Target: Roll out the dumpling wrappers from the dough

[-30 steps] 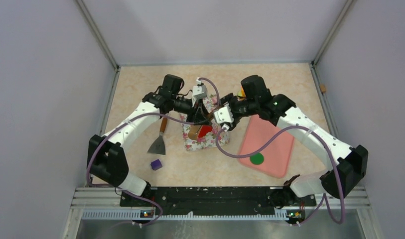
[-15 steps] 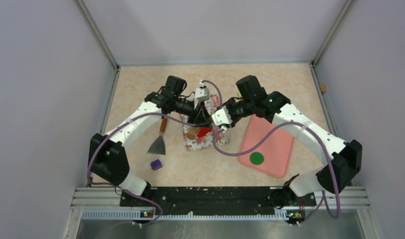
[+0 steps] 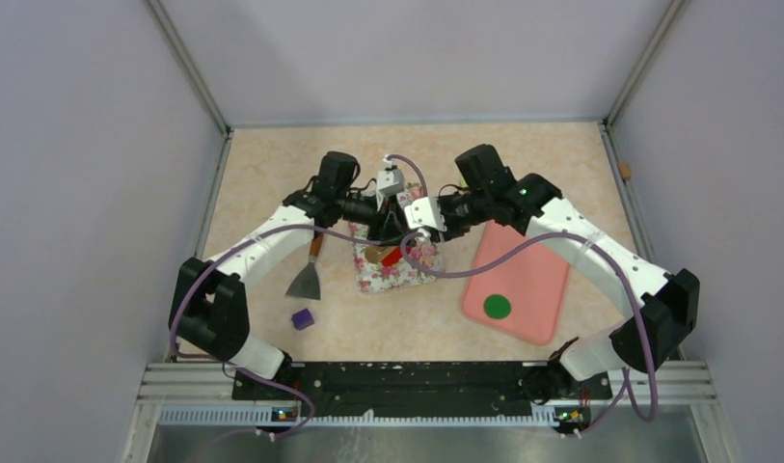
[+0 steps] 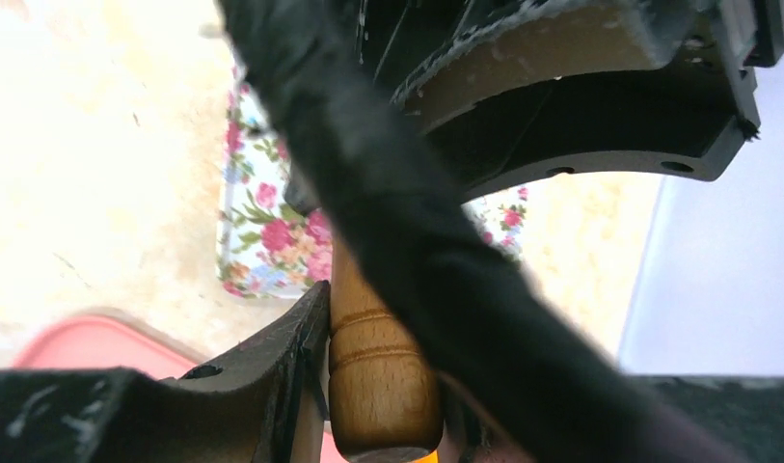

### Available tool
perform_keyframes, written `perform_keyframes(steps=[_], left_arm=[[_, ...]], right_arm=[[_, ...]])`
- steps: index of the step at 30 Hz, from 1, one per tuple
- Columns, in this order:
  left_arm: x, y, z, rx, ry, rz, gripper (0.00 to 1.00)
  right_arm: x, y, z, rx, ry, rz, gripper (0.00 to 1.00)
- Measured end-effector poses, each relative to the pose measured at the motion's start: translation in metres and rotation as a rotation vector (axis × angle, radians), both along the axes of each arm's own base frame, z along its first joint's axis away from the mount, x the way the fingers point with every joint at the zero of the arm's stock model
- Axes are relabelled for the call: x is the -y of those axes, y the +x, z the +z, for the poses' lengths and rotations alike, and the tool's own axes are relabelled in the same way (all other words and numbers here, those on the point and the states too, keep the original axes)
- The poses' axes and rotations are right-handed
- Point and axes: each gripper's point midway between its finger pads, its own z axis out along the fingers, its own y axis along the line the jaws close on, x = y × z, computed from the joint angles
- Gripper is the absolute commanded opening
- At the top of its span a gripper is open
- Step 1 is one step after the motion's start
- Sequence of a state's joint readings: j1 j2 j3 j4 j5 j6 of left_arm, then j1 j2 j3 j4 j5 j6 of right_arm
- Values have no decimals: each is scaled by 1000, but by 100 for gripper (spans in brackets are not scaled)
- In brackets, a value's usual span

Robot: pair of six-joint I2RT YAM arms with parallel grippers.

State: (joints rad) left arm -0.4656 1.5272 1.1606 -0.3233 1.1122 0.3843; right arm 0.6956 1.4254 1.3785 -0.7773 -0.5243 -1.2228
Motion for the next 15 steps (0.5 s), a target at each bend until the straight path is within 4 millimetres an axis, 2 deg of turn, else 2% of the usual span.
perform_keyframes(steps=[4,9,15], left_arm=[[-1,11,-2,36,-14,52,47],[-5,19,-6,115,-3,117,42],[-7,27,-9,174,1,183,49]], right_arm=[[-2,-5,5,-116,20,-75,0],[-5,-3,13,-248,54,-177,0],[-1,3,13,-369,96,-287,0]])
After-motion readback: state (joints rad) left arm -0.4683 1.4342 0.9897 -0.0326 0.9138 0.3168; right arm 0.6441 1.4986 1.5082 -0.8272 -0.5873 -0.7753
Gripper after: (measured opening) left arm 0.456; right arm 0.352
